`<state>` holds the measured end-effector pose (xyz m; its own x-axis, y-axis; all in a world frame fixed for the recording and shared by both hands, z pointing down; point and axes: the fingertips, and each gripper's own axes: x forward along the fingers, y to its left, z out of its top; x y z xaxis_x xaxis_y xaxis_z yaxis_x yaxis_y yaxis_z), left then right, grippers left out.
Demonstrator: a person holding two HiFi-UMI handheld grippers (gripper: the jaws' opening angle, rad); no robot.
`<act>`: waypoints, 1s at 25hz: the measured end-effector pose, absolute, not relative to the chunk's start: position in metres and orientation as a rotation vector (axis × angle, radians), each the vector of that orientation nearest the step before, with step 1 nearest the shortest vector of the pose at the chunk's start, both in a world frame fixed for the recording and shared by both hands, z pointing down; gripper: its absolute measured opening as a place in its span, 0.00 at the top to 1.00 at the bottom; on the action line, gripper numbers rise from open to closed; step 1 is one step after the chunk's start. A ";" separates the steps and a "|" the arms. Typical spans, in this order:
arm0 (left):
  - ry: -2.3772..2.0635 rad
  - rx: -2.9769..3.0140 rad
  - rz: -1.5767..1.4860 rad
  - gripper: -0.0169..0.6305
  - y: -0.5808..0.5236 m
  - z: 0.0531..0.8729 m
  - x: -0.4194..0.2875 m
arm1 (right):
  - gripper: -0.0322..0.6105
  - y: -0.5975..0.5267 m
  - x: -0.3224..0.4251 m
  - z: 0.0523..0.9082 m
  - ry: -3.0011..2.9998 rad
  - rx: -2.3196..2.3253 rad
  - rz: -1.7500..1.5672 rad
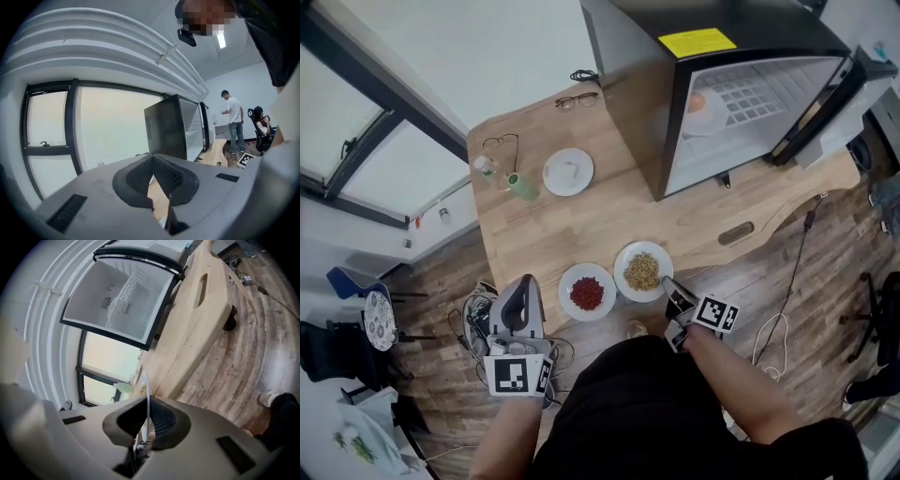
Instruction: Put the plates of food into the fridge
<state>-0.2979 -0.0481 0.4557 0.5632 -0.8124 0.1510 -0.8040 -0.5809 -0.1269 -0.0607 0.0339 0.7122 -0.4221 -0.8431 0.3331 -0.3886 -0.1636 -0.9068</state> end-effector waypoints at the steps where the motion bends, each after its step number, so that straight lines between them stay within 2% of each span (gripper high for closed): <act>1: 1.412 -2.742 -0.291 0.97 -0.049 0.455 -0.297 | 0.90 0.034 -0.059 0.709 1.726 -1.405 -1.605; 13: 1.338 -2.789 -0.141 0.97 -0.068 0.436 -0.250 | 0.90 0.037 0.012 0.642 1.665 -1.519 -1.442; 25: 1.247 -2.798 -0.050 0.97 -0.104 0.399 -0.162 | 0.90 0.008 0.101 0.577 1.644 -1.534 -1.321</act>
